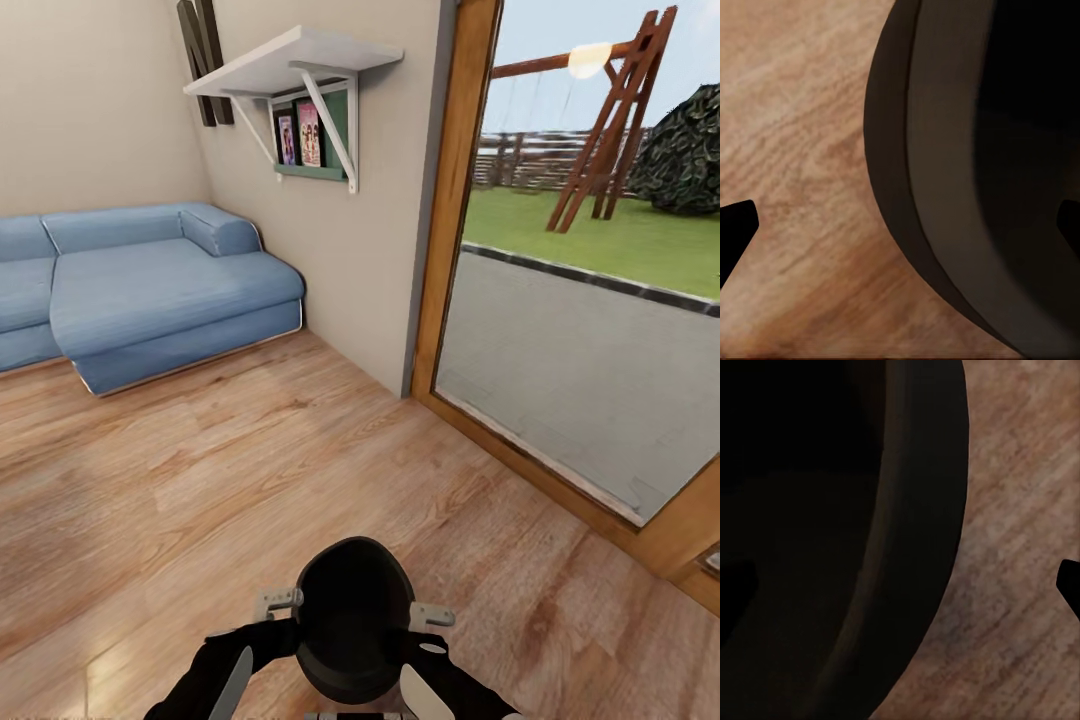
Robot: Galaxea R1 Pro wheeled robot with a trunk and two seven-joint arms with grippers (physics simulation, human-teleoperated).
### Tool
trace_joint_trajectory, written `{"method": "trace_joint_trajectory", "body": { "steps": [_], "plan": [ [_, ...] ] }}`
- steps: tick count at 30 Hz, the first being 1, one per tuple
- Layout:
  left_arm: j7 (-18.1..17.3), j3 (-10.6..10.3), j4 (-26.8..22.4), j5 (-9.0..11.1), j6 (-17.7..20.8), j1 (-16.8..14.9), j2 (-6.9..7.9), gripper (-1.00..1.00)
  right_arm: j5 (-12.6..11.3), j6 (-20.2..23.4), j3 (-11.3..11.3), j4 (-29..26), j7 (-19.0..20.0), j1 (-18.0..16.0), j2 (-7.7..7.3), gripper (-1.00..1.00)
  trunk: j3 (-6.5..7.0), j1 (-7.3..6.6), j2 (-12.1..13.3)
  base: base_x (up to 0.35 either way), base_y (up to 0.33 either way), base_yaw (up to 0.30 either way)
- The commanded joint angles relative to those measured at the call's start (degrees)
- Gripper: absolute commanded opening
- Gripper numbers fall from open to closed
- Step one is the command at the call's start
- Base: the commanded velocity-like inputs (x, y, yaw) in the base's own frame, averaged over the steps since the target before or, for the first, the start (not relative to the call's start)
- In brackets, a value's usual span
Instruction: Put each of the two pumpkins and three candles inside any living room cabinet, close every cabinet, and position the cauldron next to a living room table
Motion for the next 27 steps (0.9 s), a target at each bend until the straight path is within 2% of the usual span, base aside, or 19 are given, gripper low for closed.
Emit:
{"method": "trace_joint_trajectory", "body": {
  "steps": [1, 6, 21, 24, 27],
  "plan": [
    [0.0, 0.0, 0.0, 0.2, 0.3, 0.0, -0.01, 1.0, -0.2, 0.3, 0.4, -0.1, -0.5, -0.1, -0.05, 1.0, -0.05, -0.01, 0.0, 0.0, 0.0, 0.0],
    [0.0, 0.0, 0.1, 0.2, 0.2, 0.0, -0.01, 1.0, -0.2, 0.3, 0.4, -0.1, -0.5, -0.1, -0.05, 1.0, -0.71, 0.07, -0.1, 0.0, 0.0, 0.0],
    [0.0, -0.1, 0.5, 0.3, 0.1, -0.1, -0.01, 1.0, -0.2, 0.2, 0.5, -0.2, -0.5, -0.1, -0.05, 1.0, -0.93, 0.09, -0.1, 0.0, 0.0, 0.0],
    [0.0, -0.2, 1.9, 0.3, -1.9, -0.1, -0.01, 1.0, -0.2, 0.2, 0.5, -0.2, -0.5, -0.1, -0.05, 1.0, -1.6, 0.17, -0.1, 0.0, 0.0, 0.0],
    [0.0, -0.2, 2.7, 0.3, -3.8, -0.1, -0.04, 1.0, -0.2, 0.2, 0.5, -0.2, -0.5, -0.1, -0.05, 1.0, -1.6, 0.17, -0.1, 0.0, 0.0, 0.0]
  ]
}}
